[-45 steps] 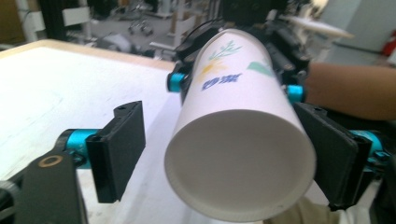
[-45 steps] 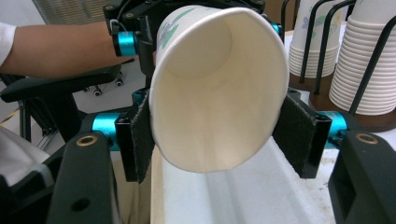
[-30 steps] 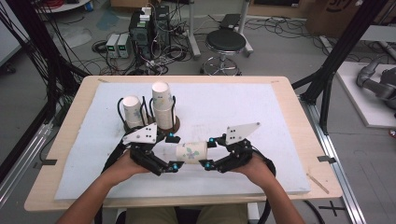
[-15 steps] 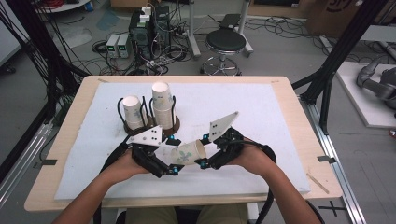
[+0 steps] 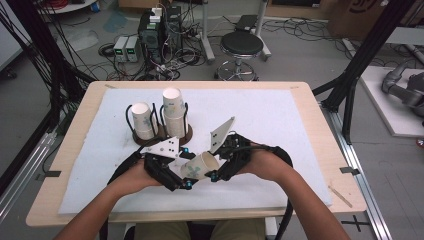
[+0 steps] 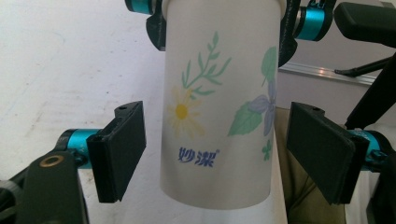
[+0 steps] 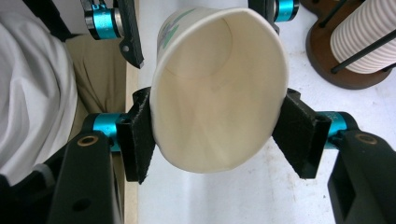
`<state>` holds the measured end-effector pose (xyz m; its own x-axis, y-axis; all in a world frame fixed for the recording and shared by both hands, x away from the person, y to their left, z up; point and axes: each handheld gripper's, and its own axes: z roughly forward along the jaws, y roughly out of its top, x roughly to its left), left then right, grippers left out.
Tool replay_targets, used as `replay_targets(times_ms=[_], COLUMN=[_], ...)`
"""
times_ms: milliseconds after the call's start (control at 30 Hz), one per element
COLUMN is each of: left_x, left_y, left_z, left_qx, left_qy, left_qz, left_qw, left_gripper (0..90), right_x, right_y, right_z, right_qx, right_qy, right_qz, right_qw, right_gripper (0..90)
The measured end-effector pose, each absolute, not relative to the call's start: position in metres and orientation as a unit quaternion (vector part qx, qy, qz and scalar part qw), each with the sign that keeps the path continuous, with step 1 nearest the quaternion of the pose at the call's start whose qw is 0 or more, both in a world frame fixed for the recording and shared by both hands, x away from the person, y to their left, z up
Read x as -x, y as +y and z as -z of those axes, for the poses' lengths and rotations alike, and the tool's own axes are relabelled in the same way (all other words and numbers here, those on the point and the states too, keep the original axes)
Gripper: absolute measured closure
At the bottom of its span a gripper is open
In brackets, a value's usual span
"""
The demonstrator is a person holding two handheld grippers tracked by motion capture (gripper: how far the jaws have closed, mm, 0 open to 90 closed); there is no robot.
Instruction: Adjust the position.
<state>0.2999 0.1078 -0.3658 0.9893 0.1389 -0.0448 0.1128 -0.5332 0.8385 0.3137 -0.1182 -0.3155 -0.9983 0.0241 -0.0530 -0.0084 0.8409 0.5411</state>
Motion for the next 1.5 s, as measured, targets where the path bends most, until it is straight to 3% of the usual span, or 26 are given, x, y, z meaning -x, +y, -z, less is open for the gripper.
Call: replay_targets(times_ms=[767, 1500], left_x=[-0.303, -0.303], left_y=[0.099, 0.096], left_z=[0.374, 0.376], left_qx=[-0.893, -0.894], left_qy=[0.071, 0.067], left_qz=[0.005, 0.020], left_qw=[0.445, 0.443], left_gripper=[27.7, 37.0], right_x=[-0.308, -0.308], right_y=[-0.090, -0.086], right_z=[0.313, 0.316], right_qx=[0.024, 0.026], right_qy=[0.983, 0.984], right_qz=[-0.180, -0.174], right_qw=[0.035, 0.029], right_gripper=[36.2, 34.3])
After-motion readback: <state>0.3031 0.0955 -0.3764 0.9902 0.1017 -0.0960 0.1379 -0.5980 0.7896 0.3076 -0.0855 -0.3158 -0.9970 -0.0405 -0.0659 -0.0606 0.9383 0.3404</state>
